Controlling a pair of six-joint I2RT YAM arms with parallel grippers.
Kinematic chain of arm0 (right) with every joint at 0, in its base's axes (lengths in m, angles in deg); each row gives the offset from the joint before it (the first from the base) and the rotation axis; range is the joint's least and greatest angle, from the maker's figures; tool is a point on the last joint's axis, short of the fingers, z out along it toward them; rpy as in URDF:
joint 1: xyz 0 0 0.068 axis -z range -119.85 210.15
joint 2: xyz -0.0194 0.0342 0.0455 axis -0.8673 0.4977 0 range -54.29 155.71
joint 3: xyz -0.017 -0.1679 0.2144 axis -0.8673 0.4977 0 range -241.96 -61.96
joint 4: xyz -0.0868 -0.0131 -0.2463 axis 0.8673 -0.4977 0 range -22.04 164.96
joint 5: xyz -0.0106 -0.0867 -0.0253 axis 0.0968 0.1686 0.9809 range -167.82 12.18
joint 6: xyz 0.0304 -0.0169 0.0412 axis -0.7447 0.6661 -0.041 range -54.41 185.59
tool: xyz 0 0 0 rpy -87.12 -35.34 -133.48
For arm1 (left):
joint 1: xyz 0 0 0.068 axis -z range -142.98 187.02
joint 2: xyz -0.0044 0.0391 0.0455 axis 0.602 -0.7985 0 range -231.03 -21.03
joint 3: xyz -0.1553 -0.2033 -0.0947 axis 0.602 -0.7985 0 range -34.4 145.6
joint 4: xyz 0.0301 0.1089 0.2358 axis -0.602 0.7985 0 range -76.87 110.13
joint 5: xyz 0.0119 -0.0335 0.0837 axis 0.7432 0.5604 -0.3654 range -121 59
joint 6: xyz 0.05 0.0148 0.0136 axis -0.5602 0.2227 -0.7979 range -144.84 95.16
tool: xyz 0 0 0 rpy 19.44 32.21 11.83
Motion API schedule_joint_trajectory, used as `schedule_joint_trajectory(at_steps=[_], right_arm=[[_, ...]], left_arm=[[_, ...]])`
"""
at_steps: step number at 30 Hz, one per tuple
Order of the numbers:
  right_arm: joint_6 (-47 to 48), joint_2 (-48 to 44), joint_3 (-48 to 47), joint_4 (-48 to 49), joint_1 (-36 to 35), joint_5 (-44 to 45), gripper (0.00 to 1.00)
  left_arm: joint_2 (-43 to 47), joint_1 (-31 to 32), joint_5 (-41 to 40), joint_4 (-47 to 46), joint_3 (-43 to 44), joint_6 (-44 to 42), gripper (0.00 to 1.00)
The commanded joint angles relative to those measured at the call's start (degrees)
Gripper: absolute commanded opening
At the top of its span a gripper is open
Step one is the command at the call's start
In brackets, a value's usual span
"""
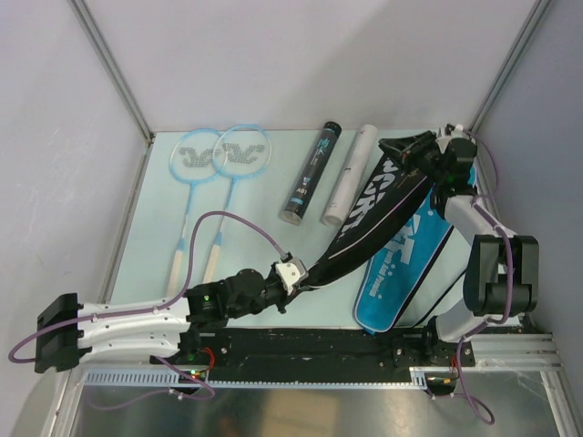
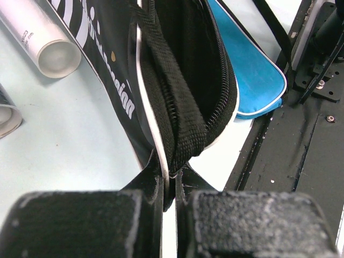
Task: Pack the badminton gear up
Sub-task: Adjust the racket bag at the center of the board.
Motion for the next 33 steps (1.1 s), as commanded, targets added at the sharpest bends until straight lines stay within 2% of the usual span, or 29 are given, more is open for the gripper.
schedule_joint_trajectory(at_steps=[1,6,11,15,19,24,28,33], right_arm=[[17.11,3.97,-10.84,-22.35,-1.55,4.66,0.26],[31.21,5.0,-17.12,-40.44,-3.98,12.26,0.37],[40.97,3.53,-22.15,-51.69,-3.91,17.17,0.49],[46.55,0.57,-23.8,-55.82,-1.85,15.74,0.59],[51.38,-0.1,-25.2,-59.62,1.35,10.3,0.65],[54.67,-0.9,-25.26,-61.79,3.71,10.61,0.65],[50.64,-2.4,-25.21,-63.63,5.18,20.56,0.62],[46.81,-4.63,-24.85,-62.1,6.88,26.86,0.69]], left_arm=[[1.12,-0.6,-0.28,-1.21,2.37,1.61,0.0],[1.42,-0.55,-0.29,-1.17,2.56,1.88,0.0],[1.93,-0.64,-0.61,-1.09,2.67,2.59,0.0],[1.91,-0.72,-0.39,-0.92,3.06,3.35,0.0],[1.79,-1.0,0.13,-0.82,3.44,3.73,0.0],[2.22,-1.18,0.35,-0.78,3.21,4.14,0.0],[1.88,-1.37,0.43,-0.75,3.38,4.3,0.0],[2.17,-1.48,0.61,-0.78,3.22,4.35,0.0]])
